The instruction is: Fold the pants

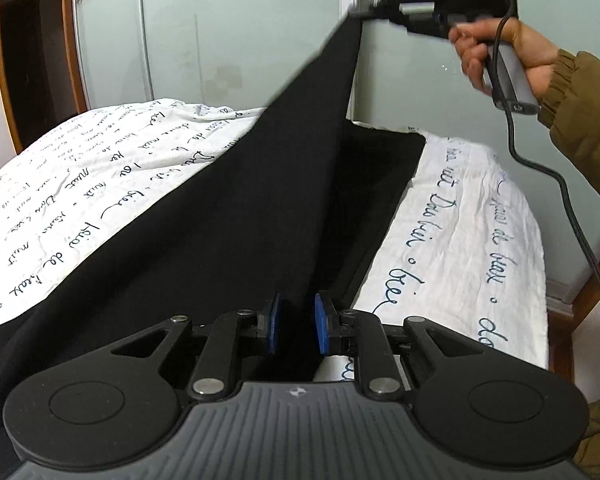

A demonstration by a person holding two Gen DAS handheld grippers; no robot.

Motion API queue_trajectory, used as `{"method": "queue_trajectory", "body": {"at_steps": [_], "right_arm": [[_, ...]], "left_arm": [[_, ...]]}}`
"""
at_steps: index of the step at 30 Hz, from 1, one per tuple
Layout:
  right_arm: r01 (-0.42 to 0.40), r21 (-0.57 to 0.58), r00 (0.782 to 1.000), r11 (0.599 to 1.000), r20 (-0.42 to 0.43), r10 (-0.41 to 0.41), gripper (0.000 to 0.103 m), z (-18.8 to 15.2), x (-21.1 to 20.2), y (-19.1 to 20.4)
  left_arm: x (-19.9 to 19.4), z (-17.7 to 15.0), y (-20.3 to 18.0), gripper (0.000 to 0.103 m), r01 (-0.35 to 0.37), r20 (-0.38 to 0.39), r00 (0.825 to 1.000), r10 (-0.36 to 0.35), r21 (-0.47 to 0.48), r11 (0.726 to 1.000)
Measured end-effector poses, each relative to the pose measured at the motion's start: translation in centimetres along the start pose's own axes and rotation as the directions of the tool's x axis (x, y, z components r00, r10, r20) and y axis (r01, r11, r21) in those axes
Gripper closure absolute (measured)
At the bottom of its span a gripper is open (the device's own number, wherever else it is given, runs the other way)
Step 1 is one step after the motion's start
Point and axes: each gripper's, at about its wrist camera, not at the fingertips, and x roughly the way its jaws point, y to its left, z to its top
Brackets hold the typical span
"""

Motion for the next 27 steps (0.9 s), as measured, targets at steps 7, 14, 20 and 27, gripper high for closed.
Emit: {"method": "queue_trajectory", "body": {"at_steps": [7, 14, 20, 27], "right_arm": [[0.238, -0.048, 0.961, 0.97, -0.133, -0.242, 0.099, -3.7, 0.3, -3.6], [0.295, 0.05, 0.943, 0.954, -0.179, -0.282, 0.099, -7.9, -1.0, -6.9], [0.325, -0.064, 0.932, 0.944, -0.148, -0.331, 0.099, -6.8, -1.3, -5.9], [0.37, -0.083, 0.911, 0.925, -0.165, -0.379, 0.099, -7.5, -1.0, -6.2]], "left_arm": [[-0.5, -0.8, 0.6, 0.085, 0.054, -0.024, 0.998, -0.055, -0.02, 0.998], [-0.7, -0.8, 0.7, 0.085, 0.072, -0.032, 0.997, -0.073, -0.016, 0.997], [-1.0, -1.3, 0.5, 0.085, 0.128, -0.049, 0.991, -0.127, 0.008, 0.992], [-2.2, -2.0, 0.6, 0.085, 0.132, -0.042, 0.991, -0.131, 0.036, 0.991]]}}
